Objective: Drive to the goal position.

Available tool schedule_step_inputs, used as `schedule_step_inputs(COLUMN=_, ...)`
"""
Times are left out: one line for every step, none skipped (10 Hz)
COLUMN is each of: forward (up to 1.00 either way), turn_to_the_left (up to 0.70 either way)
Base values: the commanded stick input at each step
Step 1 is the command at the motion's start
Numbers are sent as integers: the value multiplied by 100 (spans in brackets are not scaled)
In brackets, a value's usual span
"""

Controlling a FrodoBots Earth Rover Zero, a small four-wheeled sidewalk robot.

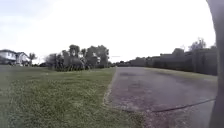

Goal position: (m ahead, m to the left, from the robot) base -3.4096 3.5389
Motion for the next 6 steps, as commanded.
schedule_step_inputs(forward=0, turn_to_the_left=0)
schedule_step_inputs(forward=0, turn_to_the_left=0)
schedule_step_inputs(forward=2, turn_to_the_left=0)
schedule_step_inputs(forward=4, turn_to_the_left=0)
schedule_step_inputs(forward=1, turn_to_the_left=0)
schedule_step_inputs(forward=0, turn_to_the_left=0)
